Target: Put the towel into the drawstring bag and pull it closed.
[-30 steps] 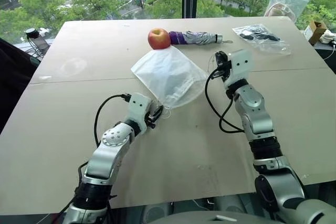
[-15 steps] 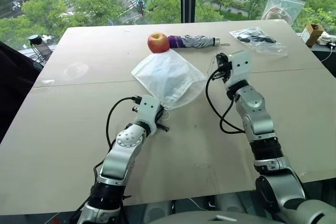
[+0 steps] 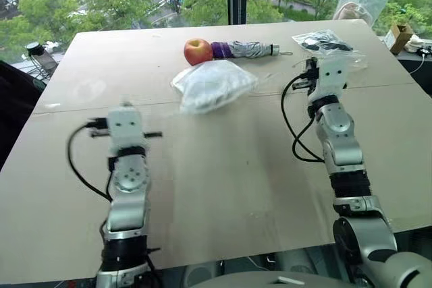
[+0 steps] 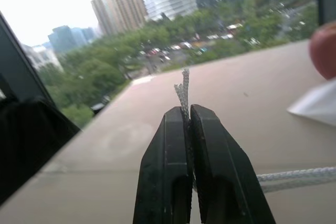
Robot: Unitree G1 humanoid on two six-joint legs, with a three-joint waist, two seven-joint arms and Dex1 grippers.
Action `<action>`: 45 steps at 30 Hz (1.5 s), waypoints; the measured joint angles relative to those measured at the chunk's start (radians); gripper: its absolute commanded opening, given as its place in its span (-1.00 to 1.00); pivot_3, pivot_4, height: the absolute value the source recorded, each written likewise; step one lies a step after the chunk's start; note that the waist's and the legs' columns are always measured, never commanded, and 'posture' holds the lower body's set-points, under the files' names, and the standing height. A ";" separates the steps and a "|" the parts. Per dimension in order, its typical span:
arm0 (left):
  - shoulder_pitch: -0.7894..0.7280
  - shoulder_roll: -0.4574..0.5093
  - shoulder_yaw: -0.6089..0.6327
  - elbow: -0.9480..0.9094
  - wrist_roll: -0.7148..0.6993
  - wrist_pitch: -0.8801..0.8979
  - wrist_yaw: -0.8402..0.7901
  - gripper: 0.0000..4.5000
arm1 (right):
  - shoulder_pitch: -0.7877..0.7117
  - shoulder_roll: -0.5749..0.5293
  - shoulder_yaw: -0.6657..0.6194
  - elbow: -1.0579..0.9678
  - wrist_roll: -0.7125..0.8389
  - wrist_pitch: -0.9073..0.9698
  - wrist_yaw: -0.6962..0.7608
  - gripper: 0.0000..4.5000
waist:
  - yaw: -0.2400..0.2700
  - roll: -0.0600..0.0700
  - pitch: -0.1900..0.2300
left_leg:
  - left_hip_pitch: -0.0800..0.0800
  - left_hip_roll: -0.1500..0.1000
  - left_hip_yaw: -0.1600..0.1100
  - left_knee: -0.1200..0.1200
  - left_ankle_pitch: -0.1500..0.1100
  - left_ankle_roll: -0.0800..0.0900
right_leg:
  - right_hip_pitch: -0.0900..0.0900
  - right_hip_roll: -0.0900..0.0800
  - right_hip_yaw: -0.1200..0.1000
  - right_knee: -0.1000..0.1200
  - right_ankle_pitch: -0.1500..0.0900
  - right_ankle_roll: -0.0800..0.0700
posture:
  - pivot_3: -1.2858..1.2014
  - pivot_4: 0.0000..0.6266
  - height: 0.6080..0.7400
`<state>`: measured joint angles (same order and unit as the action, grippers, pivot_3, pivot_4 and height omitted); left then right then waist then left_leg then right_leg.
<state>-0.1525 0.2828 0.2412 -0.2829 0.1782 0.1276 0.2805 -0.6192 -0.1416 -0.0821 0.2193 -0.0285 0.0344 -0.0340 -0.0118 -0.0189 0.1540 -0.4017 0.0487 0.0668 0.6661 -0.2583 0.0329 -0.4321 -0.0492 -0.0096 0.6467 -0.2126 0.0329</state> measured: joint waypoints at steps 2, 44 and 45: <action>0.000 -0.002 0.014 -0.011 0.031 -0.004 0.029 -0.99 | 0.000 -0.001 -0.013 0.006 -0.002 -0.003 -0.030 -1.00 | 0.000 0.000 0.000 | 0.000 0.000 0.003 0.000 -0.002 0.002 | 0.000 -0.001 0.001 -0.002 0.000 0.000 | 0.03 -0.52 1.00; 0.164 0.109 -0.049 0.040 -0.364 0.277 -0.658 0.61 | 0.193 -0.499 0.159 -0.051 0.440 0.480 0.906 0.65 | -0.003 -0.001 0.001 | 0.001 -0.001 0.004 -0.002 -0.005 0.007 | 0.000 0.002 0.002 -0.006 -0.002 0.002 | 0.03 -0.52 1.00; 0.187 0.118 -0.042 0.023 -0.385 0.287 -0.680 0.61 | 0.206 -0.516 0.158 -0.042 0.430 0.453 0.928 0.65 | -0.003 -0.001 0.001 | 0.001 -0.001 0.005 -0.001 -0.005 0.007 | 0.000 0.002 0.002 -0.005 -0.003 0.000 | 0.03 -0.52 1.00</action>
<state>0.0350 0.4009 0.1996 -0.2599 -0.2064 0.4143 -0.3998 -0.4135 -0.6573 0.0761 0.1771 0.4010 0.4877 0.8936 -0.0149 -0.0202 0.1555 -0.4006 0.0474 0.0714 0.6651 -0.2632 0.0403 -0.4320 -0.0473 -0.0073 0.6412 -0.2156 0.0327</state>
